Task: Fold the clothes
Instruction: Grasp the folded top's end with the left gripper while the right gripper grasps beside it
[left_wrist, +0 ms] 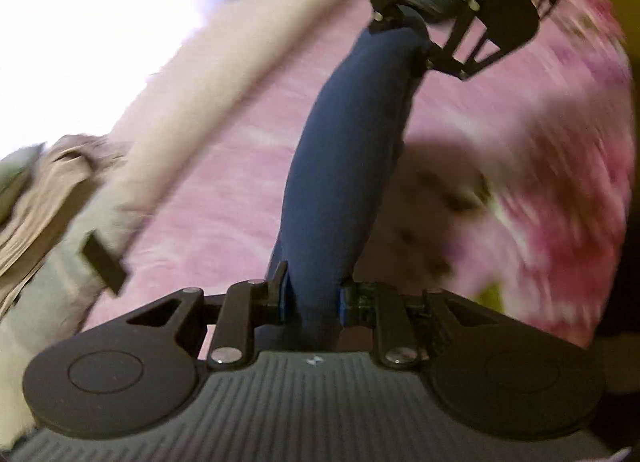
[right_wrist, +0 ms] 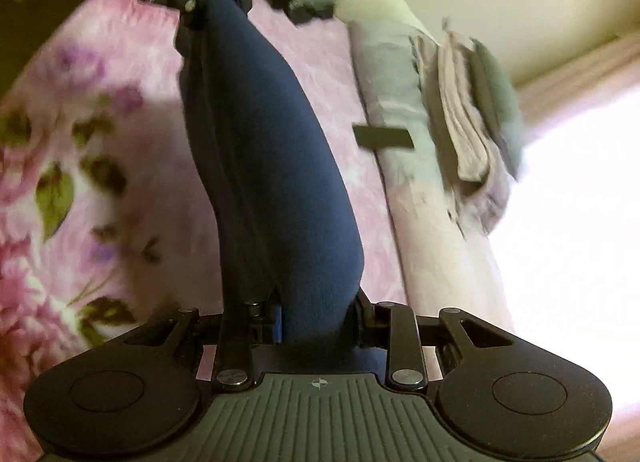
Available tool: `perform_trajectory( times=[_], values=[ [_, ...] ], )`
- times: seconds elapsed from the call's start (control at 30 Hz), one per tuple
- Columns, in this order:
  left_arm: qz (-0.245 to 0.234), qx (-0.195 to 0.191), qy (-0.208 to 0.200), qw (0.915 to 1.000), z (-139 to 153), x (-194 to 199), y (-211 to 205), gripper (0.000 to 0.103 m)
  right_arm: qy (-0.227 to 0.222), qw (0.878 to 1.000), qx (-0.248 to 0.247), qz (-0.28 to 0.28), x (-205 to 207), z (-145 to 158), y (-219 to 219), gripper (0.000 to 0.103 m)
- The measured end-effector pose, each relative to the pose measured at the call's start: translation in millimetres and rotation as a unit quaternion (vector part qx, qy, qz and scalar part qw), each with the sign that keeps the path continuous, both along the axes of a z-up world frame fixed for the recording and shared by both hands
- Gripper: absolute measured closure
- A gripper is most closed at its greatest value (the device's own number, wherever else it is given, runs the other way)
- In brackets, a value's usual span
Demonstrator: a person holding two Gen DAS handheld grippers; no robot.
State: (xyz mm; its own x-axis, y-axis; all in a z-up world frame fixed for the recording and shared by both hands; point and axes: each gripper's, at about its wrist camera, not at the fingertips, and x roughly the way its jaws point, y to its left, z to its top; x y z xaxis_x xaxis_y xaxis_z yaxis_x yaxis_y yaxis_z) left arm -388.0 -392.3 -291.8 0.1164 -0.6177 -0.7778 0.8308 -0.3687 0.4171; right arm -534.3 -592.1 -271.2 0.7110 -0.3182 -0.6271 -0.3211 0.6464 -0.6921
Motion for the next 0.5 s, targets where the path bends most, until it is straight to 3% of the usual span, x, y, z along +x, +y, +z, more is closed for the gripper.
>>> perform_trajectory(
  times=[0.1, 0.2, 0.5],
  values=[
    [-0.049, 0.011, -0.002, 0.9987, -45.0, -18.0, 28.4, 0.084, 0.009, 0.999, 0.003, -0.033, -33.8, -56.6, 42.5, 0.073],
    [-0.092, -0.002, -0.009, 0.9957, -72.2, -28.0, 57.7, 0.084, -0.001, 0.998, -0.024, -0.054, -57.8, -86.5, 78.7, 0.072],
    [-0.188, -0.077, -0.073, 0.9764, -94.1, -10.8, 91.8, 0.084, -0.035, 0.987, -0.029, -0.154, -60.2, -118.5, 140.4, 0.072]
  ],
)
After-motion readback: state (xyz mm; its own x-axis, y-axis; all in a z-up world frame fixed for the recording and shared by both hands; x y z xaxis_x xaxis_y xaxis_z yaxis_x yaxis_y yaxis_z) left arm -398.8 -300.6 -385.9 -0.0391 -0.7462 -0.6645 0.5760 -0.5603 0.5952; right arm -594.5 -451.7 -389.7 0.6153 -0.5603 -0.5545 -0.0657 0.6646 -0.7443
